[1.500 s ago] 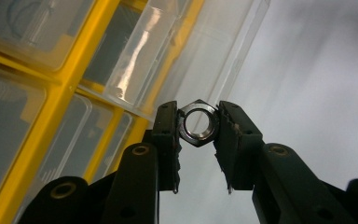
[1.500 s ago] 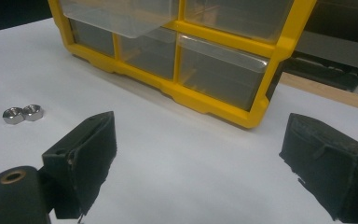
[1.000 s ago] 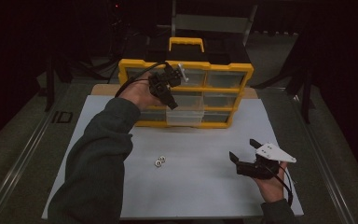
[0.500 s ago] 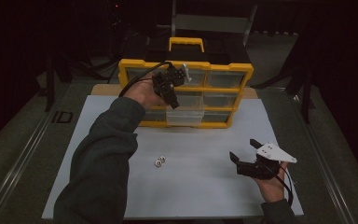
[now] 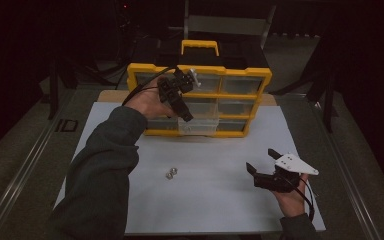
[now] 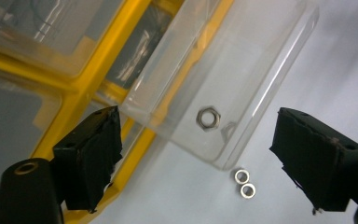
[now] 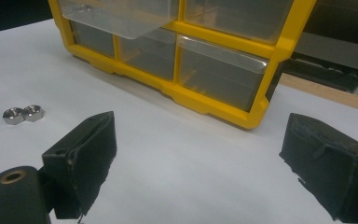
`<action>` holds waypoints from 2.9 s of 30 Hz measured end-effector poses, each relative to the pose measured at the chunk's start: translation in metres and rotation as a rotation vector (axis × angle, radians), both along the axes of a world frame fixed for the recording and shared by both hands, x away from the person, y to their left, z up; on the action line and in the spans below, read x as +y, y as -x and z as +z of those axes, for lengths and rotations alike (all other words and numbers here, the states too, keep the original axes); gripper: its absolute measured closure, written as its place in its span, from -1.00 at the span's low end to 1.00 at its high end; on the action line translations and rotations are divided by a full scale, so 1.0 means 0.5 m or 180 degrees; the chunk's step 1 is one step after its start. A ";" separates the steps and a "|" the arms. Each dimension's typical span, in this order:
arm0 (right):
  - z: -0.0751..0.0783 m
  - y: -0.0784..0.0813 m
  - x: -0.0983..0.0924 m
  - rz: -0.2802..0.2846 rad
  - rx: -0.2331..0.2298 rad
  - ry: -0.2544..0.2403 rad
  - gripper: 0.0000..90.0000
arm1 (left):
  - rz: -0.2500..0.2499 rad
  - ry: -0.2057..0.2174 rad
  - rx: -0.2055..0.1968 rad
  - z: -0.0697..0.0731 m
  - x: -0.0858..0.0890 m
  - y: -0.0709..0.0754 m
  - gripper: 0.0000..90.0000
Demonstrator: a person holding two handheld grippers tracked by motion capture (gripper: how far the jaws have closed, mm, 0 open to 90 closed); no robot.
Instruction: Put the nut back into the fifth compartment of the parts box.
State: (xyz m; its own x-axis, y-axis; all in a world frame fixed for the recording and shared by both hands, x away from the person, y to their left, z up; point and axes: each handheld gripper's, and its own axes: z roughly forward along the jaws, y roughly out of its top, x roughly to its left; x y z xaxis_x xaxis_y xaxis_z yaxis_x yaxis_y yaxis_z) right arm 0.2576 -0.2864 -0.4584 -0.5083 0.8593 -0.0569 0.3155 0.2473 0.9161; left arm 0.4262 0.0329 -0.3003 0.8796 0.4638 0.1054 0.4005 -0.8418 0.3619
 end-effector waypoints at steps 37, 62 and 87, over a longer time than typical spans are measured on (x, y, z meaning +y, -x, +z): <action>0.001 0.002 0.001 0.0008 0.0002 -0.0019 -0.77 | -0.0071 -0.0209 -0.0081 -0.054 0.071 0.085 -0.67; 0.001 0.002 0.000 0.0006 0.0001 -0.0013 -0.77 | -0.0189 -0.0229 -0.0015 -0.113 0.073 0.127 -0.62; 0.002 0.003 -0.001 -0.0003 -0.0008 -0.0013 -0.77 | -0.0369 -0.0385 0.0212 -0.211 0.039 0.147 -0.60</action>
State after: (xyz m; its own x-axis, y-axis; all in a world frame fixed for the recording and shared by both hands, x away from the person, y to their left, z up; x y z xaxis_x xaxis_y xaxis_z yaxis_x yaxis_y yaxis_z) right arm 0.2560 -0.2869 -0.4572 -0.5075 0.8599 -0.0546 0.3134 0.2432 0.9180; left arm 0.3530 0.0526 -0.4057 0.9334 0.3463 0.0940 0.3179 -0.9196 0.2310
